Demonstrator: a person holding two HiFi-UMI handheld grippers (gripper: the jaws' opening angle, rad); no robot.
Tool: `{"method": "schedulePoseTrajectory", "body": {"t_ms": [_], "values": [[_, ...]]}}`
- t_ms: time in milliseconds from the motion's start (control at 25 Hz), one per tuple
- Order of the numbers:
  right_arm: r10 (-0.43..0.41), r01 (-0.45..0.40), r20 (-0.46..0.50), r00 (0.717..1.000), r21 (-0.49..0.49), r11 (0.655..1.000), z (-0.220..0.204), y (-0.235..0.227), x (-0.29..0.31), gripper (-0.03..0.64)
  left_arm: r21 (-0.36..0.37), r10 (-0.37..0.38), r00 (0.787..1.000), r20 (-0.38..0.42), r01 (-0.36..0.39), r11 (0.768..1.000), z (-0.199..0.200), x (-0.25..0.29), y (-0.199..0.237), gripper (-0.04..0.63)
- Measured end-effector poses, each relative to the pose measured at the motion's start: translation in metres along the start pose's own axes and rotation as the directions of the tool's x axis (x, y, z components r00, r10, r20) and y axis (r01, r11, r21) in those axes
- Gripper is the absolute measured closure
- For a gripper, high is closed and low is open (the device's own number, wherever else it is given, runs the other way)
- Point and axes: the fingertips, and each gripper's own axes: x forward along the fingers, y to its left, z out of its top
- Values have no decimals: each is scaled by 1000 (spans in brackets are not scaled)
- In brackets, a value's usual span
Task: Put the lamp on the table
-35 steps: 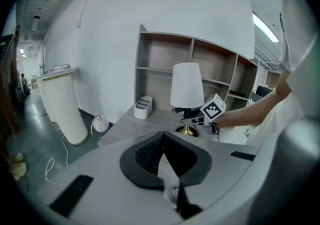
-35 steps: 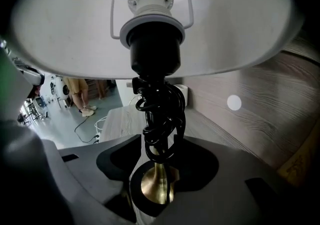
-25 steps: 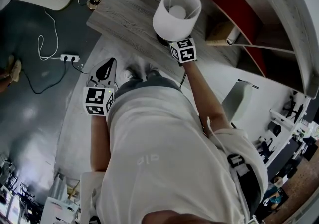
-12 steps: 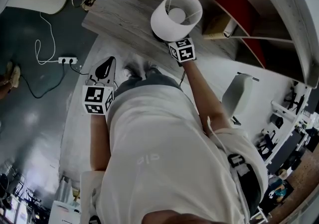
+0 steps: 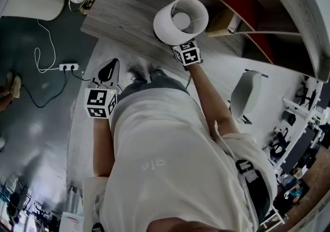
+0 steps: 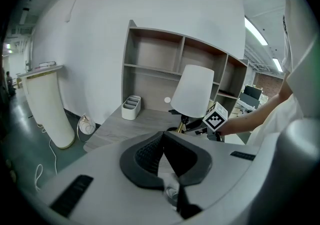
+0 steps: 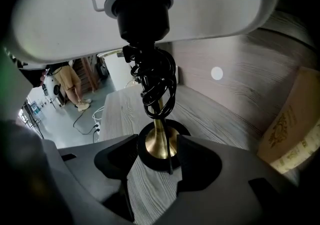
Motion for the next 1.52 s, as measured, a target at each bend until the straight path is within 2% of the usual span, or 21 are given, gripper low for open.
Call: {"method": "schedulePoseTrajectory", "body": {"t_ms": [440, 680, 1040, 1320, 1520], "values": [[-4, 6, -54, 999, 45, 999, -14, 1, -5, 354, 12, -44, 999, -5, 44, 999, 3, 11, -7, 580], [-25, 28, -36, 999, 84, 996, -19, -3, -27, 366, 21, -70, 998, 0, 70, 997, 8, 19, -12, 580], [-98, 86, 88, 991, 125, 988, 3, -18, -88, 436, 46, -121, 993, 8, 120, 992, 17, 41, -21, 580], [-154, 124, 214, 965, 150, 981, 35, -24, -147, 556, 79, -162, 986, 34, 159, 984, 34, 53, -32, 580], [-157, 122, 295, 942, 136, 983, 60, -19, -182, 576, 103, -184, 981, 62, 177, 979, 48, 55, -39, 580]]}}
